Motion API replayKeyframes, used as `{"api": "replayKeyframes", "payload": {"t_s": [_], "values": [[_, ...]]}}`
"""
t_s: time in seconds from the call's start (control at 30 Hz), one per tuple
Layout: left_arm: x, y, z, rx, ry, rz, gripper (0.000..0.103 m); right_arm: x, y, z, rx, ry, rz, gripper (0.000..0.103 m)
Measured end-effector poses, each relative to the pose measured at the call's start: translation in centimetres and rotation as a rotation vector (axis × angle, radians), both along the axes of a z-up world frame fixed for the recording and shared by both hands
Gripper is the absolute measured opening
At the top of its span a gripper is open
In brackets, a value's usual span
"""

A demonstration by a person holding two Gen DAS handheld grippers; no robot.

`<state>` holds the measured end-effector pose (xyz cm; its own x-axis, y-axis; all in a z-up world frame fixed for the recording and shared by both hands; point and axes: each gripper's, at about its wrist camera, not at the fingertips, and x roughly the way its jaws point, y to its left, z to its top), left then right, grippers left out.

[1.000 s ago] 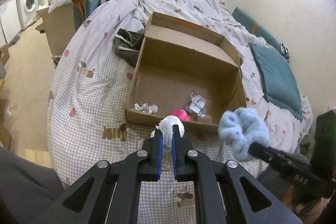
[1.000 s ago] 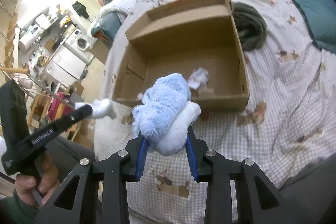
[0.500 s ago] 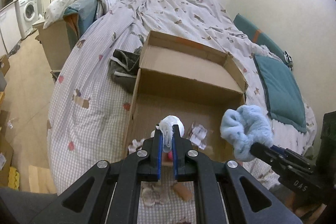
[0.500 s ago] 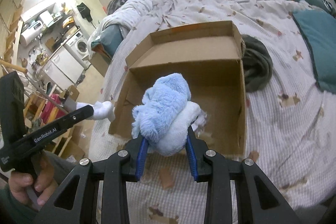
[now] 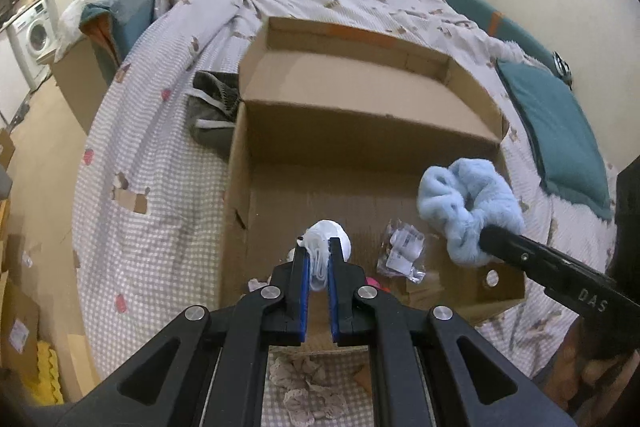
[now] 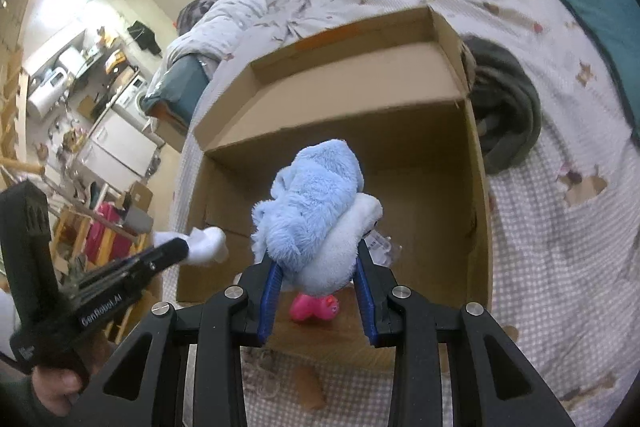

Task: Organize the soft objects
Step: 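Lift the plush and sock and carry both over the box, then open both tools to drop the plush and sock into the box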

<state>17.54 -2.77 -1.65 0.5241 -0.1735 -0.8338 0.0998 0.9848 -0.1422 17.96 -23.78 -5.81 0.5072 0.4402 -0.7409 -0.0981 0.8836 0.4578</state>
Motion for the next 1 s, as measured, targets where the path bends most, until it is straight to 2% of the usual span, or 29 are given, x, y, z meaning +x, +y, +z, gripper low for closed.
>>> {"api": "replayKeyframes", "payload": {"t_s": [0.03,0.13,0.2,0.57,0.77,1.0], "values": [[0.1,0.0,-0.4,-0.01,0.008,0.007,0.008,-0.1,-0.3,-0.7,0.005,0.007,-0.008,0.036],[0.5,1.0,-1.4,-0.108,0.04,0.056,0.008,0.0,-0.7,-2.7,-0.002,0.078,-0.042,0.036],[0.6,1.2,-1.8,-0.131,0.053,0.068,0.008,0.0,-0.5,-3.4,-0.005,0.098,-0.034,0.036],[0.5,-0.4,-2.9,-0.041,0.062,0.046,0.008,0.4,2.3,-4.6,-0.043,0.129,0.041,0.039],[0.4,-0.7,-3.8,0.001,0.101,0.04,0.01,1.0,2.5,-4.8,-0.037,0.143,0.034,0.044],[0.4,-0.6,-4.2,0.008,0.125,0.04,0.022,0.8,2.6,-4.6,-0.057,0.128,0.038,0.046]]}}
